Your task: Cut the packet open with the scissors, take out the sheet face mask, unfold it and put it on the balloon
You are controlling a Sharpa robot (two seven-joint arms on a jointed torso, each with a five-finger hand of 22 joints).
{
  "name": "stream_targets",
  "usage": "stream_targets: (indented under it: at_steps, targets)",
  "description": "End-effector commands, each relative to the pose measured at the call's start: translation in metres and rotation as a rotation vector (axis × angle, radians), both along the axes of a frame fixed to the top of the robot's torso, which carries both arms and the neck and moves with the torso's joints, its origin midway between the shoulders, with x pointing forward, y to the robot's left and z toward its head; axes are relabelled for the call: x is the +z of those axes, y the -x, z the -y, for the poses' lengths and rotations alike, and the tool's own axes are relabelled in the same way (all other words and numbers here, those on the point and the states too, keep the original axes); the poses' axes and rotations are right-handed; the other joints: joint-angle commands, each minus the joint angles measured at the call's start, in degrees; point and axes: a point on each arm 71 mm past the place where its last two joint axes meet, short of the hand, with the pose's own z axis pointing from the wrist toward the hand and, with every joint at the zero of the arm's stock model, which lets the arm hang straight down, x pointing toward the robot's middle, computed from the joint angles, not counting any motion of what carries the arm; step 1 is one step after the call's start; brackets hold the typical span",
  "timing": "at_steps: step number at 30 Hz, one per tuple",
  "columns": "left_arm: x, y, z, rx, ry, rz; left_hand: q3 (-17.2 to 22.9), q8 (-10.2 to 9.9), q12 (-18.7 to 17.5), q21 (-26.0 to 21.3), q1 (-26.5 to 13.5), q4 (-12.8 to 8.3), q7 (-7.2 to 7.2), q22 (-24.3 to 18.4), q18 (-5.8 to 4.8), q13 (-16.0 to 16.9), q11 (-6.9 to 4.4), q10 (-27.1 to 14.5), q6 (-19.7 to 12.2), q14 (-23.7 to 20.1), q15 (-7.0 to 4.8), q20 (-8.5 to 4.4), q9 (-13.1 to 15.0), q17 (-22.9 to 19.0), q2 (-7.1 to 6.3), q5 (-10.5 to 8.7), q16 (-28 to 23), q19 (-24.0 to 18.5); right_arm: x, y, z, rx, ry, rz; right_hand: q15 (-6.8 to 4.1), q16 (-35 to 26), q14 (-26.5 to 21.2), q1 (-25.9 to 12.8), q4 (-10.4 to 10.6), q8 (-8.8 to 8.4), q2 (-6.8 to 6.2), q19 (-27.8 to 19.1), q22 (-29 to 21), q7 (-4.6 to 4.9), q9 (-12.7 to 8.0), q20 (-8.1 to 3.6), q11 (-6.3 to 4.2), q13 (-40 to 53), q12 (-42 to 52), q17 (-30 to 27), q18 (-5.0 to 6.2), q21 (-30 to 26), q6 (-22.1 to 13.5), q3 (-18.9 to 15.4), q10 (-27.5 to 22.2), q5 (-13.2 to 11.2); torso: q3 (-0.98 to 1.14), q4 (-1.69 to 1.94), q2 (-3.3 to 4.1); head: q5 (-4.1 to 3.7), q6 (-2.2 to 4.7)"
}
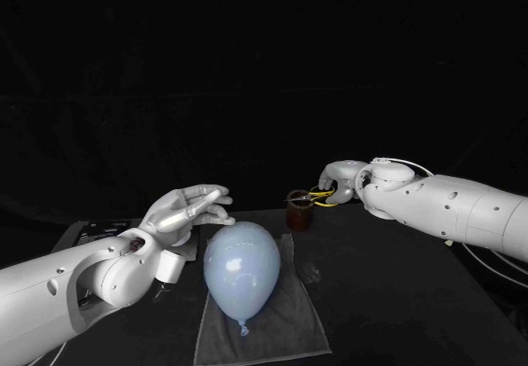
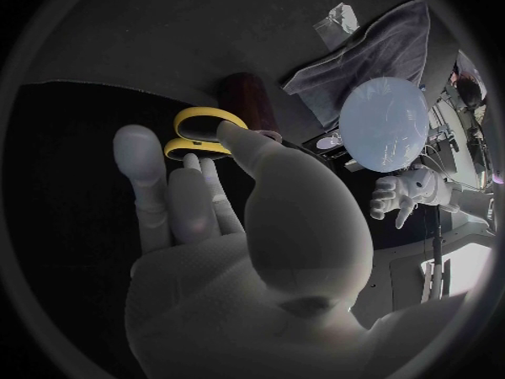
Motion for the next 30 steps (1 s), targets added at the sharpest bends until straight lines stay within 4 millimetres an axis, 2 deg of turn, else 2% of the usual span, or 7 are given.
stream_targets:
  at_steps: [1, 19, 30]
  targets:
    - [0.0024, -0.0004, 0.0012, -0.01, 0.004, 0.009, 0.29, -0.3, -0.3, 0.12, 0.09, 0.1, 4.99, -0.04, 0.85, -0.08, 0.06, -0.02, 0.49, -0.01, 0.15, 0.21, -0.07, -0.07, 0.64, -0.02, -0.23, 0.35, -0.0009, -0.001, 0.0006, -0.015, 0.035, -0.015, -0.32, 0.18, 0.9, -0.22, 0.03, -0.13, 0.22, 0.33, 0.04, -0.22, 0.05, -0.06, -0.1, 0.0, 0.32, -0.02, -0.23, 0.31, 0.07, -0.26, -0.22, 0.18, 0.05, 0.02, 0.04, 0.07, -0.09]
    - [0.0019, -0.0012, 0.0019, -0.01, 0.001, 0.005, 0.19, -0.34, -0.4, 0.19, 0.19, -0.04, 5.0, -0.03, 0.85, -0.21, 0.07, 0.14, 0.61, 0.02, 0.15, 0.19, -0.14, -0.15, 0.42, -0.02, -0.24, 0.44, 0.0004, -0.0047, -0.0016, -0.017, 0.046, -0.02, -0.58, 0.61, 1.01, -0.04, -0.04, 0.05, 0.65, 0.69, 0.75, -0.56, 0.19, -0.31, -0.41, 0.09, 1.05, 0.13, -0.34, 0.75, 0.89, 0.24, 0.56, 0.22, 0.02, 0.19, 0.45, -0.08, -0.03]
    - [0.0015, -0.0017, 0.0021, -0.011, -0.001, 0.003, 0.2, -0.34, -0.42, 0.2, 0.25, -0.08, 5.0, -0.03, 0.84, -0.25, 0.06, 0.21, 0.68, 0.0, 0.15, 0.19, -0.16, -0.18, 0.41, -0.02, -0.25, 0.45, 0.0004, -0.005, -0.0055, -0.006, 0.05, -0.032, -0.75, 1.03, 1.07, -0.33, 0.0, 0.21, 0.73, 0.97, 1.52, -0.77, 0.3, -0.49, -0.63, 0.11, 1.77, 0.38, -0.47, 1.18, 1.73, 0.79, 1.53, 0.21, 0.02, 0.16, 0.47, -0.16, -0.09]
